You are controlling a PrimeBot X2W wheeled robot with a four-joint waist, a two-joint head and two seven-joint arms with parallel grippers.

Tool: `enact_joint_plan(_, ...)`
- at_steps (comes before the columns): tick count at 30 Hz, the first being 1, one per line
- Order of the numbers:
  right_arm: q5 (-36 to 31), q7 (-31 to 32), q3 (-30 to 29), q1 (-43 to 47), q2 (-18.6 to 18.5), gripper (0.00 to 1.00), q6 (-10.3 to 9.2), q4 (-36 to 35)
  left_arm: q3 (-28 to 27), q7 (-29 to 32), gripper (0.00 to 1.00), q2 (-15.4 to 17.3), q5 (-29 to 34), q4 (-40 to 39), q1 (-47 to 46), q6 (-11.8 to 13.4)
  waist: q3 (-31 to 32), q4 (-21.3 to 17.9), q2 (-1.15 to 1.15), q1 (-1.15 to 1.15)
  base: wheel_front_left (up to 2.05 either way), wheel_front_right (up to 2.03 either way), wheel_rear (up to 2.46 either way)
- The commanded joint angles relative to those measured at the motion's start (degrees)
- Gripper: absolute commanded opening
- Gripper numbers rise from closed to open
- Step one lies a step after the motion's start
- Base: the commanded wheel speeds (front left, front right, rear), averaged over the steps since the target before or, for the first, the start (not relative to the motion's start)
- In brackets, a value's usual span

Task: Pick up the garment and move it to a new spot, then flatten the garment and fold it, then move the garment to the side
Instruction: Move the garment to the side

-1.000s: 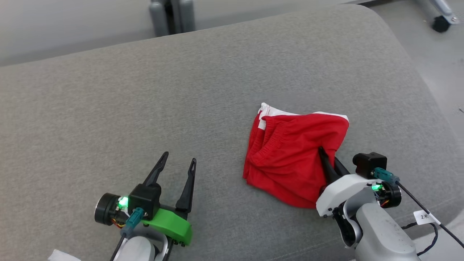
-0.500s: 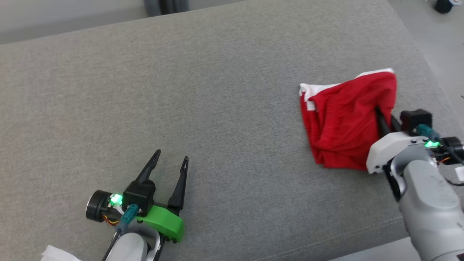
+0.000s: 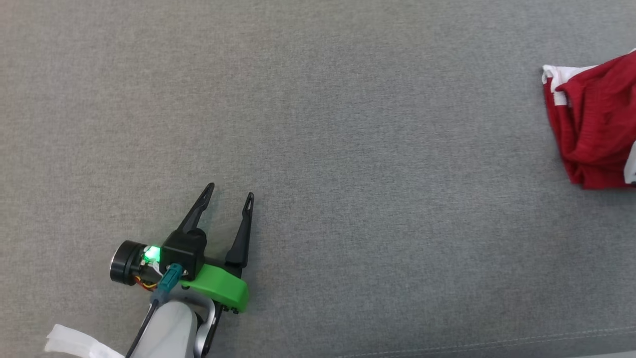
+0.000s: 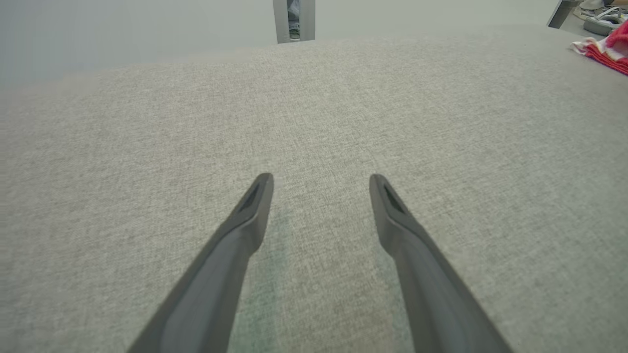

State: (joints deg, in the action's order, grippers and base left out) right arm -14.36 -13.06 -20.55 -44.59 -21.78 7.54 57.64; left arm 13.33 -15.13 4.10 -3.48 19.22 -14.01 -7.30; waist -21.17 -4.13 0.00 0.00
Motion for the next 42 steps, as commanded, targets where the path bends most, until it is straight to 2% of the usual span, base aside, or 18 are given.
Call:
enact_joint_plan(1,-1.26,0.23,-1.54,-1.15,-0.56,0.0,-0.11,-0.49,-0.13,0.0,1.0,0.17,0.05,-0.36,-1.36,-0.21,-2.62,2.54,0.0,0.0,0.0,0.0,0.0)
enact_joint_plan(8,-8.42,2.09,-10.83,-3.44,-0.58,0.0,-0.11,-3.48,0.07,0.0,1.0,0.54,0.23,-0.69,-1.7,-0.27,-4.36,3.32,0.0,0.0,0.0,0.0,0.0)
enact_joint_plan(9,-9.41,2.48,-12.04,-3.63,-0.34,0.4,-0.11,-3.94,0.18,0.0,1.0,0.55,0.29,-0.69,-1.74,-0.28,-4.48,3.36,0.0,0.0,0.0,0.0,0.0)
enact_joint_plan(10,-10.55,2.76,-13.75,-3.85,-0.29,1.0,-0.11,-4.83,0.25,0.0,1.0,0.59,0.34,-0.68,-1.82,-0.29,-4.59,3.4,0.0,0.0,0.0,0.0,0.0)
enact_joint_plan(15,-16.52,1.18,-20.35,-3.89,1.63,1.0,-0.11,-10.06,0.19,0.0,1.0,0.55,0.21,-0.33,-1.96,-0.3,-4.35,3.36,0.0,0.0,0.0,0.0,0.0)
enact_joint_plan(19,-17.52,-1.39,-21.53,-4.87,6.33,1.0,-0.1,-12.5,-0.59,0.0,1.0,0.34,0.03,-0.42,-1.51,-0.28,-3.12,3.12,0.0,0.0,0.0,0.0,0.0)
enact_joint_plan(24,-11.71,-2.11,-13.35,-3.27,13.9,1.0,-0.11,-17.37,-2.11,0.0,1.0,-0.09,0.38,-0.99,-0.39,0.76,-0.66,3.09,0.0,0.0,0.0,0.0,0.0)
enact_joint_plan(28,-4.32,-2.12,-5.01,1.16,17.05,1.0,-0.11,-21.93,-3.27,0.0,1.0,-0.38,0.35,-1.38,0.52,1.46,1.47,3.33,0.0,0.0,0.0,0.0,0.0)
enact_joint_plan(37,11.48,-2.14,8.98,14.28,18.93,1.0,-0.1,-29.24,-6.61,0.0,1.0,-0.84,-1.3,-2.15,2.57,2.72,6.17,5.14,0.0,0.0,0.0,0.0,0.0)
enact_joint_plan(42,15.6,-2.14,13.08,20.53,18.84,1.0,-0.1,-30.68,-8.31,0.0,1.0,-1.01,-1.46,-1.83,3.75,3.38,8.45,5.17,0.0,0.0,0.0,0.0,0.0)
